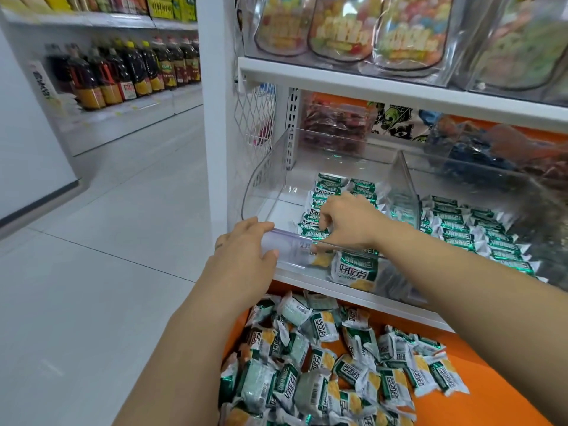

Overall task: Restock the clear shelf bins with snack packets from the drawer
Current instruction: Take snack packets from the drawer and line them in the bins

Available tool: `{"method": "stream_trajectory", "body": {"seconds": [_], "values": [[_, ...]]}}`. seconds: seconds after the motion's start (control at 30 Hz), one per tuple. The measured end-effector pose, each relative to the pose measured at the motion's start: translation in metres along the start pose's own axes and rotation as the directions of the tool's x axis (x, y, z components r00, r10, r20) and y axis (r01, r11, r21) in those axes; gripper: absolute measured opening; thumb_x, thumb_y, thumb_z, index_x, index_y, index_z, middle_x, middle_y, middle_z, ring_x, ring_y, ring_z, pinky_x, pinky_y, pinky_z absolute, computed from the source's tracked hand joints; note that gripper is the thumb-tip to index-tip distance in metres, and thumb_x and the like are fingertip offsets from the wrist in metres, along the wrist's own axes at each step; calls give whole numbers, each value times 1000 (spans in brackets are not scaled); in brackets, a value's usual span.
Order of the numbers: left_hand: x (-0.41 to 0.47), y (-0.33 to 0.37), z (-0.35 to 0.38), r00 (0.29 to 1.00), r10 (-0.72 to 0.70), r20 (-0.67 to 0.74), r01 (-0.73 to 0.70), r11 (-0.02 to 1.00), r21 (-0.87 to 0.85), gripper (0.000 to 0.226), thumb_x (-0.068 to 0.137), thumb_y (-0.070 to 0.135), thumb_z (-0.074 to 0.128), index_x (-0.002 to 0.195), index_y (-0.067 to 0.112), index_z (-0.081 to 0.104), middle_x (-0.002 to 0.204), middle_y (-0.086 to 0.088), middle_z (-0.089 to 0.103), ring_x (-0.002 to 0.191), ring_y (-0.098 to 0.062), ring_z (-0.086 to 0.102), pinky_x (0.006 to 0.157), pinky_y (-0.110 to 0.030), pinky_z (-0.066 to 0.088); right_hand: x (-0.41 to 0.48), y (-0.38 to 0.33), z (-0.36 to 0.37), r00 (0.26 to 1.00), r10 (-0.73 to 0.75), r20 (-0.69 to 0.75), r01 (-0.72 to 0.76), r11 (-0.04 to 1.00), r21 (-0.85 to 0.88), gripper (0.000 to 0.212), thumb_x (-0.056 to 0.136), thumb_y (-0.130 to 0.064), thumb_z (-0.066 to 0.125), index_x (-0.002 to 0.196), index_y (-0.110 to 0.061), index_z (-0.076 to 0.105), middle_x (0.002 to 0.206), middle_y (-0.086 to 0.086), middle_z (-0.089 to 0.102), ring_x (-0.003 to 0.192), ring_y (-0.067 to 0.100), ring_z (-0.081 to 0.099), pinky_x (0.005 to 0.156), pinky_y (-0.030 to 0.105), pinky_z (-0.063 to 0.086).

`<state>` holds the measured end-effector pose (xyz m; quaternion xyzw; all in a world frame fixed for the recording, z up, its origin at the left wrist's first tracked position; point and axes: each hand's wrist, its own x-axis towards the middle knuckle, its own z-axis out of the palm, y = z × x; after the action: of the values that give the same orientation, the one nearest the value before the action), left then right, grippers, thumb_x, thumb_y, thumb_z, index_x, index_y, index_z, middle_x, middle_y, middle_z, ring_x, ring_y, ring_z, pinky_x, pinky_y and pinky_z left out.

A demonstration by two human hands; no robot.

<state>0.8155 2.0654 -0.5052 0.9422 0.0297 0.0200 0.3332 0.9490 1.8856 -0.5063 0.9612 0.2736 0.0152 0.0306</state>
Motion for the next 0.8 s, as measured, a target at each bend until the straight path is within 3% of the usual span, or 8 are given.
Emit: {"method": "stream_trajectory", "body": {"seconds": [0.07, 0.17, 0.3, 0.43, 0.63, 0.8], "values": [[0, 0, 0, 1000, -3, 2, 3, 1000, -6, 48, 99, 27, 45, 145, 29, 32, 156, 8, 20, 141, -20, 22, 112, -36, 23, 0, 0, -2, 1000, 14, 20, -13, 998, -62, 51, 64, -73, 66, 74, -24, 59, 84, -5, 63, 82, 15, 53, 90, 37, 37], [-1, 0, 0, 1000, -1, 1, 1, 1000, -16, 48, 99, 27, 46, 145, 29, 32, 156, 8, 20, 140, -20, 22, 111, -36, 23, -4, 4, -2, 999, 43, 27, -37, 981, -193, 73, 60, -86, 52, 77, -17, 68, 76, -2, 66, 79, 18, 58, 89, 37, 34], [-1, -1, 0, 1000, 9, -4, -9, 1000, -20, 48, 99, 27, 46, 145, 30, 33, 155, 9, 21, 139, -21, 24, 110, -35, 25, -7, 6, 2, 999, 38, -30, -44, 969, -244, 82, 59, -91, 39, 77, -17, 69, 74, -1, 65, 79, 19, 59, 90, 37, 33], [1, -1, 2, 1000, 17, -9, -17, 1000, -12, 47, 99, 27, 45, 144, 30, 33, 155, 8, 21, 139, -20, 24, 111, -35, 24, -4, 3, 7, 998, 62, -30, -67, 979, -194, 76, 66, -86, 43, 76, -15, 66, 73, -2, 64, 79, 18, 59, 100, 42, 31], [1, -3, 5, 1000, 22, -10, -22, 1000, 13, 47, 99, 24, 45, 143, 32, 35, 155, 9, 19, 137, -23, 26, 109, -38, 28, -13, 5, -3, 996, 89, -11, -90, 993, -77, 67, 64, -83, 51, 74, -19, 65, 72, -6, 64, 77, 14, 56, 95, 39, 33], [0, -1, 13, 1000, 17, -3, -17, 999, 51, 47, 98, 22, 46, 143, 32, 35, 157, 8, 8, 139, -24, 24, 108, -38, 29, -32, 3, -20, 978, 111, -176, -99, 992, 75, 48, 78, -69, 53, 76, -22, 60, 81, -5, 64, 78, 14, 56, 87, 35, 37]]}}
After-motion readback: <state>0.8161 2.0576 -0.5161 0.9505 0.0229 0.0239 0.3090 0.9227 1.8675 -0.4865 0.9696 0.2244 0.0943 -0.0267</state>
